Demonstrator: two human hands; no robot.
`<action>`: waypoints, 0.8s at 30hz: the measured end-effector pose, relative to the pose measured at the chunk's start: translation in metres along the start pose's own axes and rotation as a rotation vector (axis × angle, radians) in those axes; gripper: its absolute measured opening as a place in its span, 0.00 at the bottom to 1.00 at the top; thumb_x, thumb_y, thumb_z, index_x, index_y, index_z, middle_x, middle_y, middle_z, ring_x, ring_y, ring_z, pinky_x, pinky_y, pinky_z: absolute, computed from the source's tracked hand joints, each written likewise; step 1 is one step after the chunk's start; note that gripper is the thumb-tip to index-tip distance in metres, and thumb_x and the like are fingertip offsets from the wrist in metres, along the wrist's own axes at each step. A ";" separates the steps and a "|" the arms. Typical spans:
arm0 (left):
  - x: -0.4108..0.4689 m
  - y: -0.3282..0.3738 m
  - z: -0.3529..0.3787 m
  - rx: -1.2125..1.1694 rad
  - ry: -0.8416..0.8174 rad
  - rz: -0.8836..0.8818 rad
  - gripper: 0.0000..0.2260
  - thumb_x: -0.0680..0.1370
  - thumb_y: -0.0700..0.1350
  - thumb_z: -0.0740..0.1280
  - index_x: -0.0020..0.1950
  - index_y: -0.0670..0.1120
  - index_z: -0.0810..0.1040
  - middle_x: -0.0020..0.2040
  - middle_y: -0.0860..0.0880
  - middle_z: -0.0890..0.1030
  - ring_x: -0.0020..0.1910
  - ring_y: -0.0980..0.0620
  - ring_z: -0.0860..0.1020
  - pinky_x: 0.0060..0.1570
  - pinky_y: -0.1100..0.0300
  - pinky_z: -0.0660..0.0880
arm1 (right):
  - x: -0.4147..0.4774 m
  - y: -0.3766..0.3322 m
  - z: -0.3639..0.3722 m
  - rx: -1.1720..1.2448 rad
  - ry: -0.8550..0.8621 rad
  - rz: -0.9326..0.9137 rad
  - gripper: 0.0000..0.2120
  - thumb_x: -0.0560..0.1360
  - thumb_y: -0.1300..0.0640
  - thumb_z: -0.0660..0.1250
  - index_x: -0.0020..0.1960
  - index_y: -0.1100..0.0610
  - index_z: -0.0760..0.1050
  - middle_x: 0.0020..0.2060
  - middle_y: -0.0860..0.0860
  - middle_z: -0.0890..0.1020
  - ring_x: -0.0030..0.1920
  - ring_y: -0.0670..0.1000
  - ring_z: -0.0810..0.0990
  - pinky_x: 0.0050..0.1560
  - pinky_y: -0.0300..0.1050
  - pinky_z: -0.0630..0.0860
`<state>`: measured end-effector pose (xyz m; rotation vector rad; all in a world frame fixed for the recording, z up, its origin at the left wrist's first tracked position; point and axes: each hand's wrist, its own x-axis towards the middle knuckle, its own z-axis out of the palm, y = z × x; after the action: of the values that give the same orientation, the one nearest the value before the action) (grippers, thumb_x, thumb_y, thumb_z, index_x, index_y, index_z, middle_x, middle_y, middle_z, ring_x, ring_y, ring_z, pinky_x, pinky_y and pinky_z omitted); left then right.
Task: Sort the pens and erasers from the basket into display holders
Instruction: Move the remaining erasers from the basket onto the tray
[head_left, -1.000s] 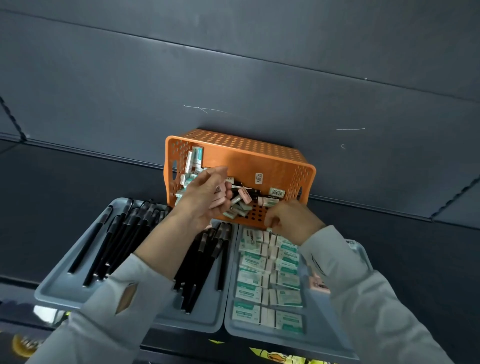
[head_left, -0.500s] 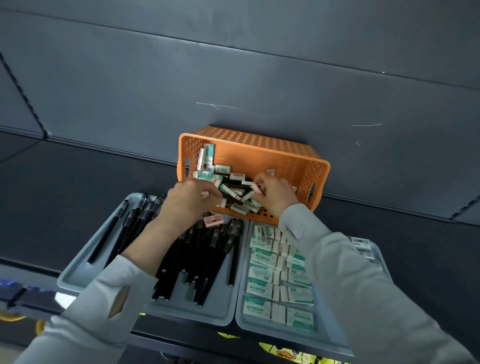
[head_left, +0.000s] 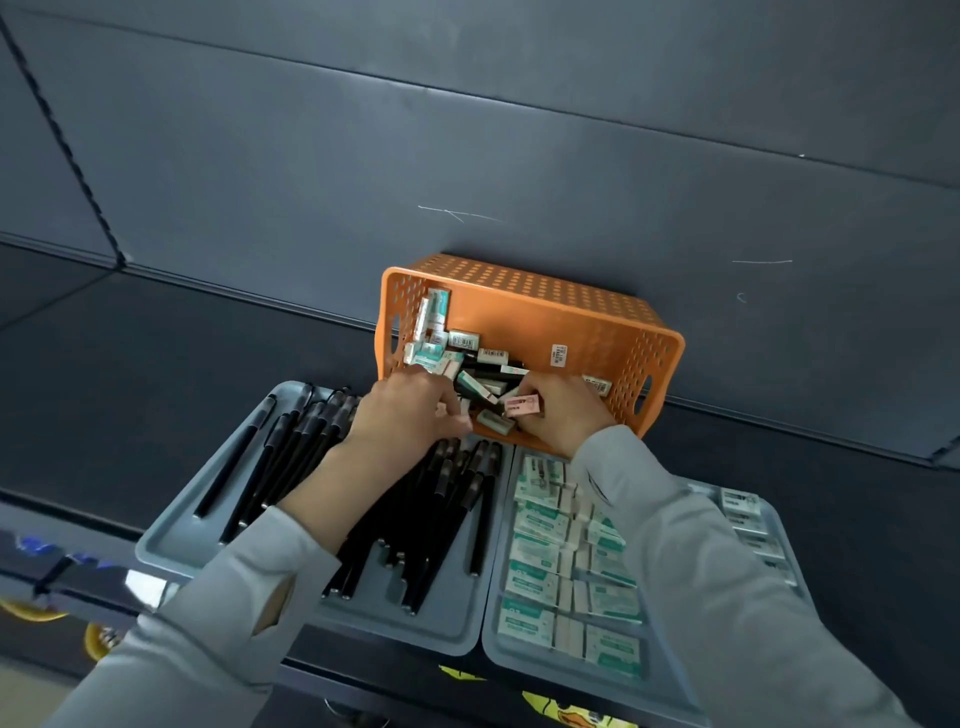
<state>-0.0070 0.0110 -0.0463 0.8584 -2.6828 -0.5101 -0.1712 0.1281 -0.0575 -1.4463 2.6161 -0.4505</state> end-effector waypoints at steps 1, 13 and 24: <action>0.000 0.000 0.000 -0.129 0.040 -0.024 0.10 0.72 0.55 0.73 0.46 0.50 0.81 0.43 0.53 0.76 0.42 0.52 0.77 0.43 0.60 0.73 | -0.001 0.001 0.002 0.000 0.009 -0.005 0.13 0.72 0.58 0.68 0.54 0.47 0.80 0.50 0.53 0.83 0.51 0.56 0.80 0.45 0.45 0.75; -0.002 0.026 0.005 -1.781 -0.210 -0.706 0.04 0.79 0.42 0.64 0.47 0.44 0.78 0.40 0.46 0.80 0.38 0.53 0.80 0.32 0.64 0.78 | -0.008 0.007 -0.020 0.721 0.182 0.196 0.12 0.75 0.61 0.70 0.57 0.54 0.82 0.36 0.52 0.84 0.29 0.45 0.78 0.31 0.38 0.77; 0.003 0.059 0.017 -2.028 -0.249 -0.852 0.15 0.81 0.52 0.61 0.48 0.42 0.79 0.46 0.42 0.82 0.44 0.46 0.82 0.38 0.53 0.82 | -0.044 -0.010 -0.045 1.165 -0.040 0.069 0.14 0.82 0.56 0.59 0.62 0.61 0.76 0.52 0.55 0.84 0.37 0.49 0.79 0.34 0.37 0.76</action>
<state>-0.0447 0.0584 -0.0373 0.9206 -0.5247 -2.6325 -0.1502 0.1690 -0.0130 -0.8896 1.7064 -1.5361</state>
